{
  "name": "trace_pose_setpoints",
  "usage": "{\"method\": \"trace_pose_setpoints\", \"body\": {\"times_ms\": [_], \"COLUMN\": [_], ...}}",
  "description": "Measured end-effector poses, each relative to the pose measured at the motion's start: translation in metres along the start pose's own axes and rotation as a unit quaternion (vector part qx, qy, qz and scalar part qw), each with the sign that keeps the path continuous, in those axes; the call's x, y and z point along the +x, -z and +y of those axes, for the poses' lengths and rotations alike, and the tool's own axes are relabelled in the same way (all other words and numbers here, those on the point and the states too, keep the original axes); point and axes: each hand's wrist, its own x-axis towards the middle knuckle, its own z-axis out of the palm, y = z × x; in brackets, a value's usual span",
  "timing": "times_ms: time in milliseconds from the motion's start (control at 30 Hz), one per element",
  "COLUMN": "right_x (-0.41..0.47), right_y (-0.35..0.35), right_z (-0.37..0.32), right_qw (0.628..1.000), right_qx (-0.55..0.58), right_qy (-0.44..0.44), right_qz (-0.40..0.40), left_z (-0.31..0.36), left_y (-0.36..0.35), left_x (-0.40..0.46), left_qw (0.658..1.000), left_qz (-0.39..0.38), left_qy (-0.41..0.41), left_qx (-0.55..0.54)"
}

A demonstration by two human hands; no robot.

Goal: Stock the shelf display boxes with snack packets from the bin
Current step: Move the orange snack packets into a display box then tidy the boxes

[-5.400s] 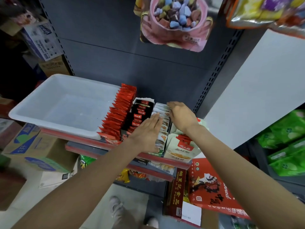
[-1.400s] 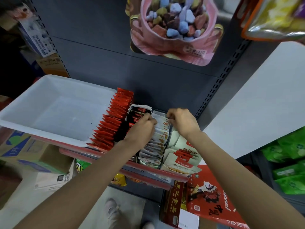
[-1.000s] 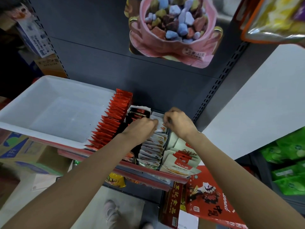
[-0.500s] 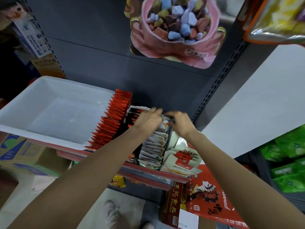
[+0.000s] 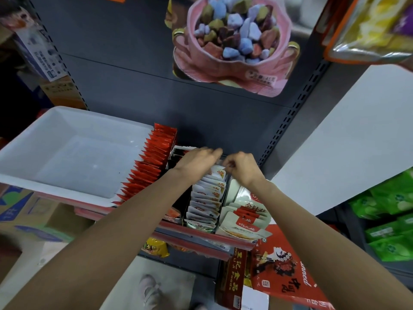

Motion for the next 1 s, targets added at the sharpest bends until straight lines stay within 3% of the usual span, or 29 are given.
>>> {"method": "trace_pose_setpoints", "body": {"times_ms": [167, 433, 567, 867, 1000], "right_x": [-0.006, 0.006, 0.003, 0.001, 0.0], "right_y": [-0.001, 0.007, 0.007, 0.006, 0.005], "right_z": [0.003, 0.007, 0.008, 0.014, 0.016], "right_qw": [0.998, 0.993, 0.989, 0.985, 0.983], "right_qx": [0.064, 0.102, 0.094, 0.144, 0.151], "right_qy": [0.012, -0.028, -0.058, -0.049, -0.044], "right_qz": [0.021, -0.049, -0.099, -0.085, -0.091], "left_z": [-0.007, -0.007, -0.009, -0.024, -0.028], "left_y": [-0.004, -0.006, -0.01, -0.022, -0.026], "left_x": [0.009, 0.023, 0.022, 0.02, 0.019], "left_qw": [0.999, 0.993, 0.992, 0.992, 0.994], "left_qz": [-0.034, -0.105, -0.103, -0.077, -0.065], "left_qy": [0.004, -0.012, -0.02, -0.087, -0.076], "left_qx": [-0.004, 0.049, 0.069, 0.058, 0.032]}}
